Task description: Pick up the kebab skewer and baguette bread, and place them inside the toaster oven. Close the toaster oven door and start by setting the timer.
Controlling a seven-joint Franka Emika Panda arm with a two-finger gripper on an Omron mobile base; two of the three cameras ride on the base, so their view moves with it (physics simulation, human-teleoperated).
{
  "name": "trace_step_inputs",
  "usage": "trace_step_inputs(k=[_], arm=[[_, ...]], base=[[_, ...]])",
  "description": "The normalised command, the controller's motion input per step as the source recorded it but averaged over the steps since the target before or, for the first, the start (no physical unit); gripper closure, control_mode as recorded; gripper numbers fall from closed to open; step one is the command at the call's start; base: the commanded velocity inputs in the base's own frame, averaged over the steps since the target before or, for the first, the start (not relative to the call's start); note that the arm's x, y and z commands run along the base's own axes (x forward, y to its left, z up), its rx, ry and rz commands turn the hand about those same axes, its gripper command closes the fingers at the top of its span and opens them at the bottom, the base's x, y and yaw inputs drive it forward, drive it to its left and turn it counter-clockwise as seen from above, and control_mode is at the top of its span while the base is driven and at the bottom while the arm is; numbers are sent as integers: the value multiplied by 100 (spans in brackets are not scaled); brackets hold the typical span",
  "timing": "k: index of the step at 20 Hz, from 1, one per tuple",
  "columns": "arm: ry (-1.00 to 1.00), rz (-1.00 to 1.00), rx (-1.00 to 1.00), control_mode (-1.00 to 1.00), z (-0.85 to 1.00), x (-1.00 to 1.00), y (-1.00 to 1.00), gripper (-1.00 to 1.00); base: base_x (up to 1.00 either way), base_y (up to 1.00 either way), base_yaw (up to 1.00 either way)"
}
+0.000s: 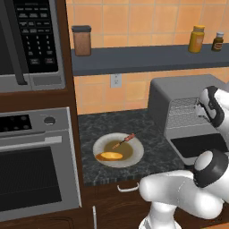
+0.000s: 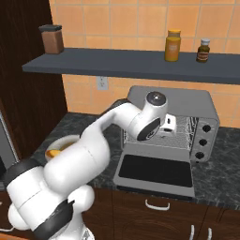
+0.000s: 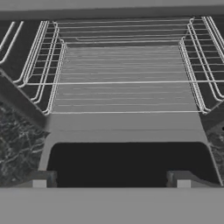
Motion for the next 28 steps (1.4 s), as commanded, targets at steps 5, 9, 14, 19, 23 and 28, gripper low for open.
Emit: trace_step_inputs(k=[5,9,14,19,23,28], arm=[[-22,0,0,-100,-37,58,-21,-100],[-23,0,0,-100,-12,53,-21,-100],[-18,-2,0,-100,0,21,-9,-100],[-26,0,-2,-100,-35,-3,0,-100],[-12,0,0,-100,-4,10,0,-100],[-7,0,0,-100,13,36,-11,-100]], base=[[0,0,0],[0,0,0],[0,0,0],[0,0,0],[0,0,0],[0,0,0]])
